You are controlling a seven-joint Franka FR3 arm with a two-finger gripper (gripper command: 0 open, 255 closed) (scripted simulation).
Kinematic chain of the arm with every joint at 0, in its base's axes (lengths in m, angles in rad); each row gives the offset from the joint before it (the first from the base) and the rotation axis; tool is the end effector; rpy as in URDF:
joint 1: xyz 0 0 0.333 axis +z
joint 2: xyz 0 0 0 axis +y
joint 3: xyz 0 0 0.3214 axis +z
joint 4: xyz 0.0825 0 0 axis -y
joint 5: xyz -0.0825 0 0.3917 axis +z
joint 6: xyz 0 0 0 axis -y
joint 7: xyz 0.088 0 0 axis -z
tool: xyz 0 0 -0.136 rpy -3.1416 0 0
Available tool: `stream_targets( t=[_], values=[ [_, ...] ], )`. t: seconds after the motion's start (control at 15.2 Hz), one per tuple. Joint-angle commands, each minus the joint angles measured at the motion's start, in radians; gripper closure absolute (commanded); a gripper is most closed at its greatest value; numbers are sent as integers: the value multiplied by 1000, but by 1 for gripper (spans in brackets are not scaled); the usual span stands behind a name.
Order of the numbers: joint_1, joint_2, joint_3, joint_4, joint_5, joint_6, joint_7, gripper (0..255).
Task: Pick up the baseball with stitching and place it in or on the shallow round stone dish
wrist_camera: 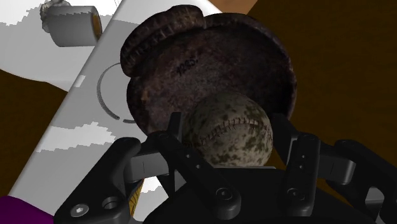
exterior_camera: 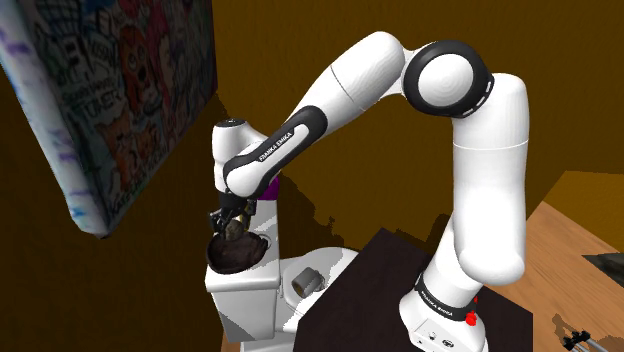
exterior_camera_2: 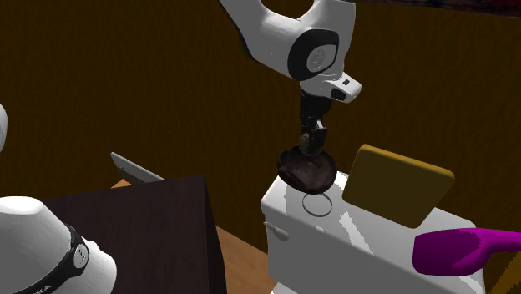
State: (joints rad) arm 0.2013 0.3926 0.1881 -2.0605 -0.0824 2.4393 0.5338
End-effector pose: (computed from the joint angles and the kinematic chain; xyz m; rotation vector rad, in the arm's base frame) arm 0.5545 0.2258 0.2151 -3.1236 0.1486 0.0202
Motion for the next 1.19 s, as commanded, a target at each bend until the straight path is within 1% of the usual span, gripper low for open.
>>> stream_targets(
  t=[0.0,0.33,0.59,1.12],
  values=[
    [0,0,0,0,0,0,0,0],
    [0,0,0,0,0,0,0,0],
    [-11,-88,13,18,25,-105,-17,0],
    [-11,-88,12,18,25,-105,-17,0]
  ],
)
